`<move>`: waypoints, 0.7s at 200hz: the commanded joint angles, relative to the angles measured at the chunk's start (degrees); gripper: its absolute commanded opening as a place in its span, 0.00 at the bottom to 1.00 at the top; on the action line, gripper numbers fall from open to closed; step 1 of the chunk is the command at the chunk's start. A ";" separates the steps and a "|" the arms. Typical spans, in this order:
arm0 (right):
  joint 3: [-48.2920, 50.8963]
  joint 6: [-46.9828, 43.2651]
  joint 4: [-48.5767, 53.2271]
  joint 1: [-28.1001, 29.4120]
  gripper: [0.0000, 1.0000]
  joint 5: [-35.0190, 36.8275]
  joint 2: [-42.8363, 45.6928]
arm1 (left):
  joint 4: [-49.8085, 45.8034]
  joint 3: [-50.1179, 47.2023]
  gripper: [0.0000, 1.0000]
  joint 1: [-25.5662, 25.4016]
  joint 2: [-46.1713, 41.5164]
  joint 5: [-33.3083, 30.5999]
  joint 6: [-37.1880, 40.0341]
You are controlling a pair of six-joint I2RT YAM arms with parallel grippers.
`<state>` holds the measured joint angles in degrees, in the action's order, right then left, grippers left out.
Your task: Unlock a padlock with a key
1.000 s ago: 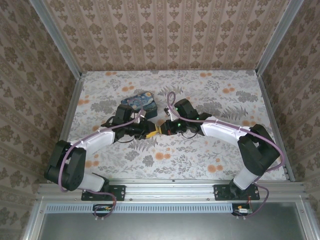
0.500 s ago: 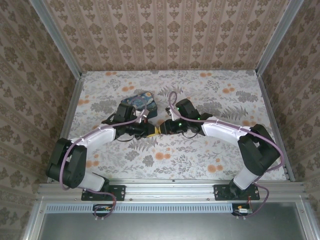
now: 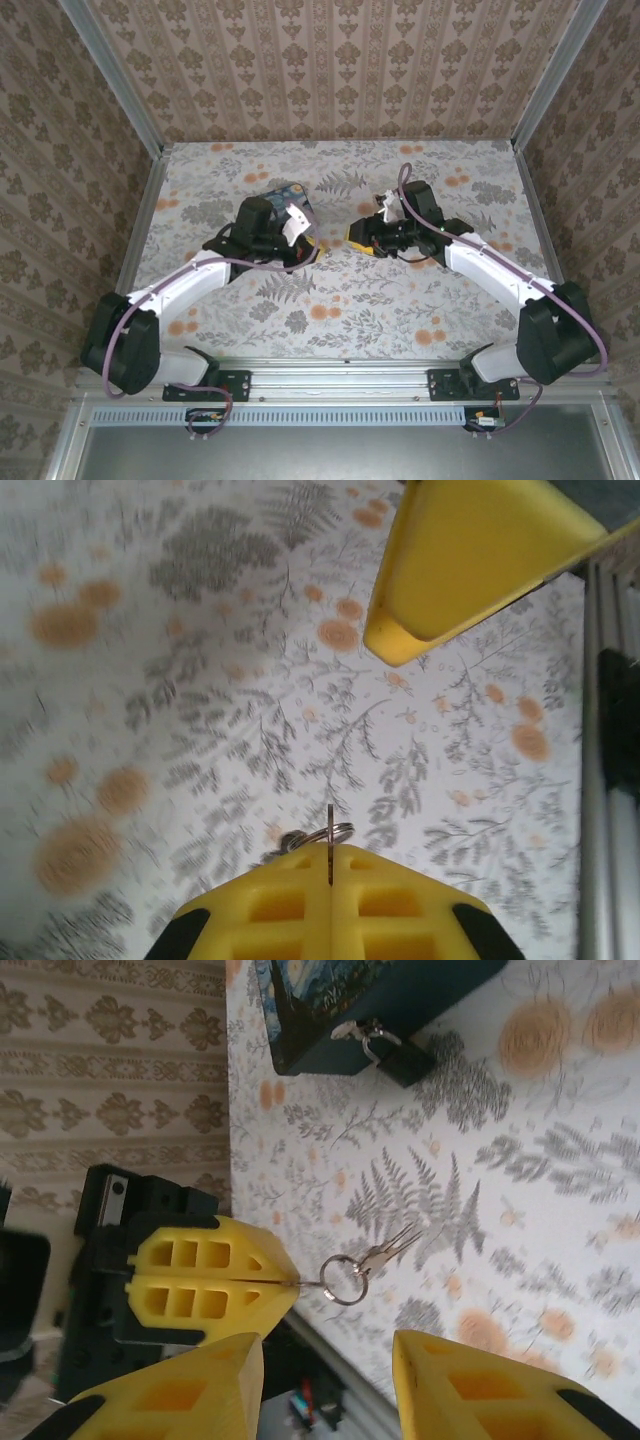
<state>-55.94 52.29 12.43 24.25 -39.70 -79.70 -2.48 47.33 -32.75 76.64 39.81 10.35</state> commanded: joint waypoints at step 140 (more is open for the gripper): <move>1.31 28.33 -12.28 2.61 0.24 -4.16 -2.98 | 9.60 0.85 0.00 -6.64 -4.10 -7.36 21.85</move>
<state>-55.57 77.36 3.31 26.15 -42.72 -82.04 4.78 48.16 -38.92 74.24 31.62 30.74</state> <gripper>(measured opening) 0.277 0.051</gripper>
